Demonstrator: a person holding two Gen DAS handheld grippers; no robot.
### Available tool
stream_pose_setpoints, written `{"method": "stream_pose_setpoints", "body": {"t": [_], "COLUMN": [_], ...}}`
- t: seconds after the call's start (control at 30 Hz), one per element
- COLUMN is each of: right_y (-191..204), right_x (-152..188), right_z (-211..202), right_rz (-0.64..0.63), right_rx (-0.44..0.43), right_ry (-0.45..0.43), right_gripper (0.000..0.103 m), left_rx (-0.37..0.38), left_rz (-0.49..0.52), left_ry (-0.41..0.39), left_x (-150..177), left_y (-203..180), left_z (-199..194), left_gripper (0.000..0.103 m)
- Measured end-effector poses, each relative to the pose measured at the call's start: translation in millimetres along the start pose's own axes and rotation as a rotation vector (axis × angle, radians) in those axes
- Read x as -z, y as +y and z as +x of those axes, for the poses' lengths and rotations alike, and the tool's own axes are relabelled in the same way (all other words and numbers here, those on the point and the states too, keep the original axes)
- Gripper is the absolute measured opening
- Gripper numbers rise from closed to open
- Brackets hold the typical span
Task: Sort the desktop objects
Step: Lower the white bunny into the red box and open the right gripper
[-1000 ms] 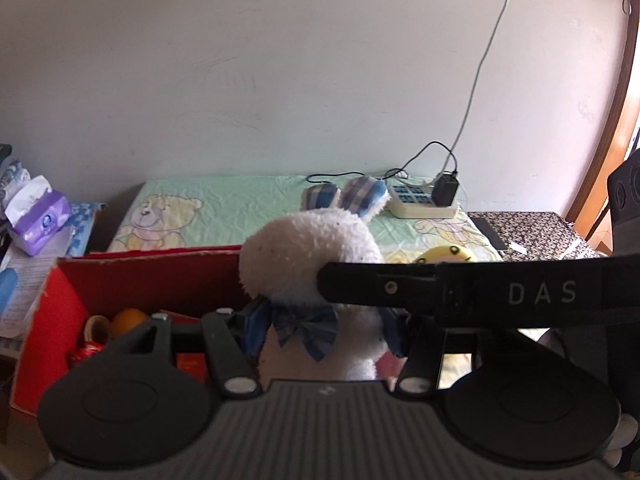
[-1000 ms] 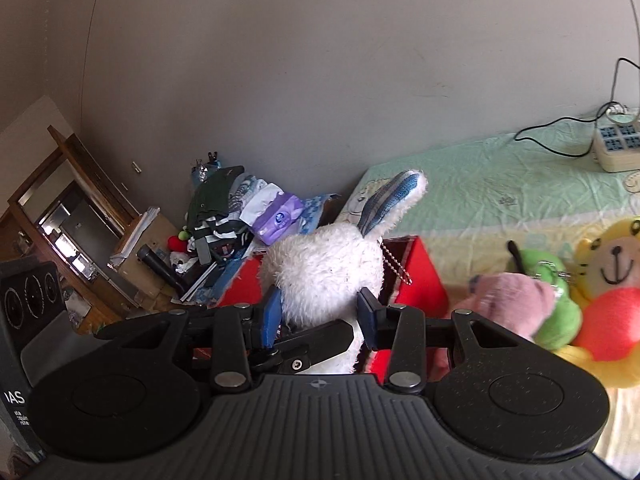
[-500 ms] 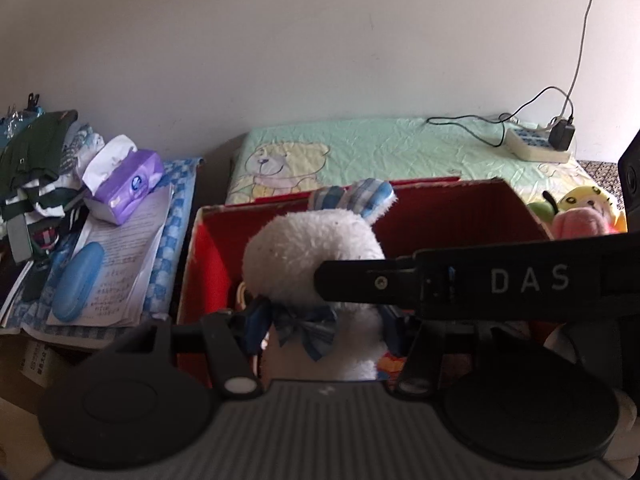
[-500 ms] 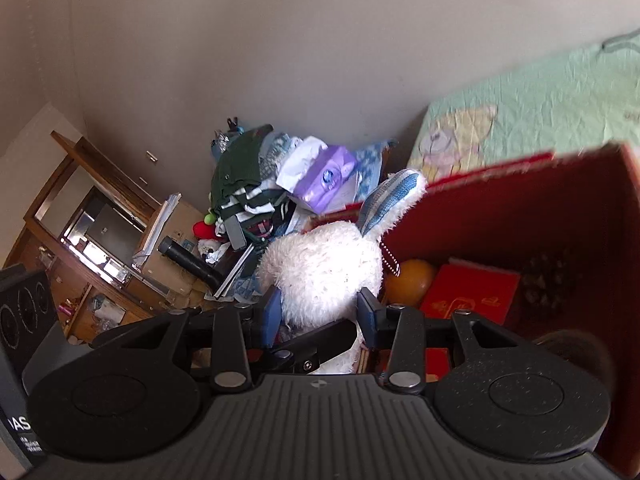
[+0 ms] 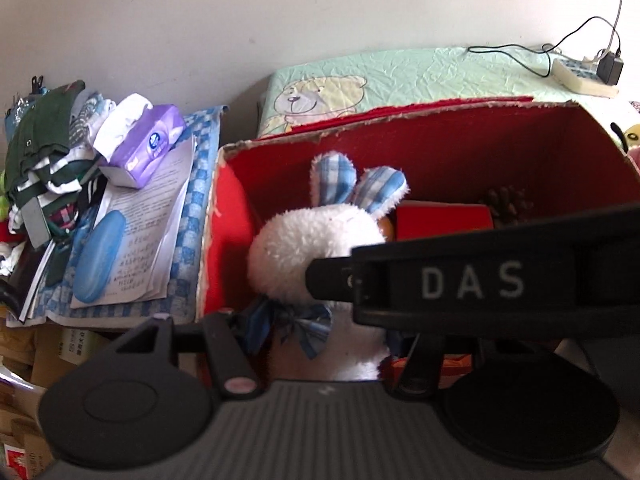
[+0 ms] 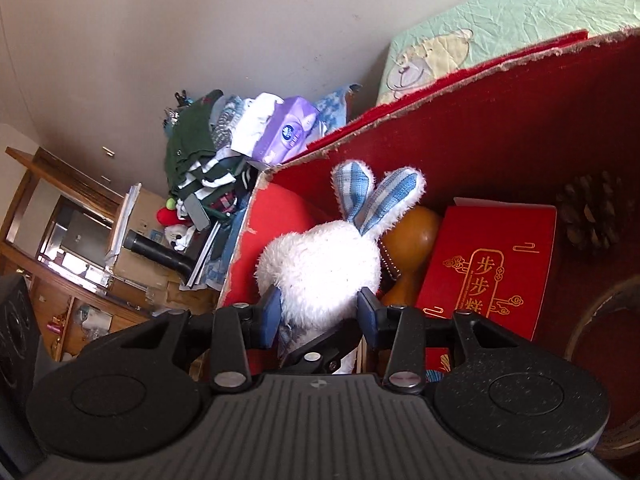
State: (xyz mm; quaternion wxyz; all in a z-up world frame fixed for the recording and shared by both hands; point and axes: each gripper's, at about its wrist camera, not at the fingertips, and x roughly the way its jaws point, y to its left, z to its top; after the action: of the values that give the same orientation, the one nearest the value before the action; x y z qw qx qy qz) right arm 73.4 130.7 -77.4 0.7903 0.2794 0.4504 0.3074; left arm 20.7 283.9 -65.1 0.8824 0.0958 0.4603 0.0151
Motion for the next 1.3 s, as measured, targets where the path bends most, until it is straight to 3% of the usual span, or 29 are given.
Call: {"method": "stream_pose_setpoints", "body": {"t": [0.3, 0.5, 0.63, 0.83, 0.97, 1.17, 1.3], "right_y": [-5, -5, -5, -10, -10, -1, -1], "right_x": [-4, -8, -14, -19, -16, -14, -14], "right_z": [0, -22, -34, -10, 2, 11, 11], "right_rz": [0.035, 0.032, 0.025, 0.049, 0.071, 0.042, 0.026], "right_rx": [0.032, 0.014, 0.082, 0.221, 0.196, 0.192, 0.202], "right_ry": [0.066, 0.021, -0.032, 0.045, 0.097, 0.12, 0.125], "right_gripper": [0.051, 0.051, 0.044, 0.04, 0.039, 0.031, 0.031], "left_rx": [-0.037, -0.035, -0.012, -0.008, -0.017, -0.026, -0.037], "left_rz": [0.009, 0.005, -0.007, -0.011, -0.019, -0.033, -0.034], "left_ry": [0.027, 0.033, 0.029, 0.026, 0.024, 0.014, 0.009], "left_x": [-2, -2, -1, 1, 3, 7, 10], "left_y": [-1, -1, 1, 3, 6, 11, 9], "left_z": [6, 6, 4, 3, -1, -8, -13], "left_gripper": [0.062, 0.062, 0.062, 0.063, 0.062, 0.063, 0.063]}}
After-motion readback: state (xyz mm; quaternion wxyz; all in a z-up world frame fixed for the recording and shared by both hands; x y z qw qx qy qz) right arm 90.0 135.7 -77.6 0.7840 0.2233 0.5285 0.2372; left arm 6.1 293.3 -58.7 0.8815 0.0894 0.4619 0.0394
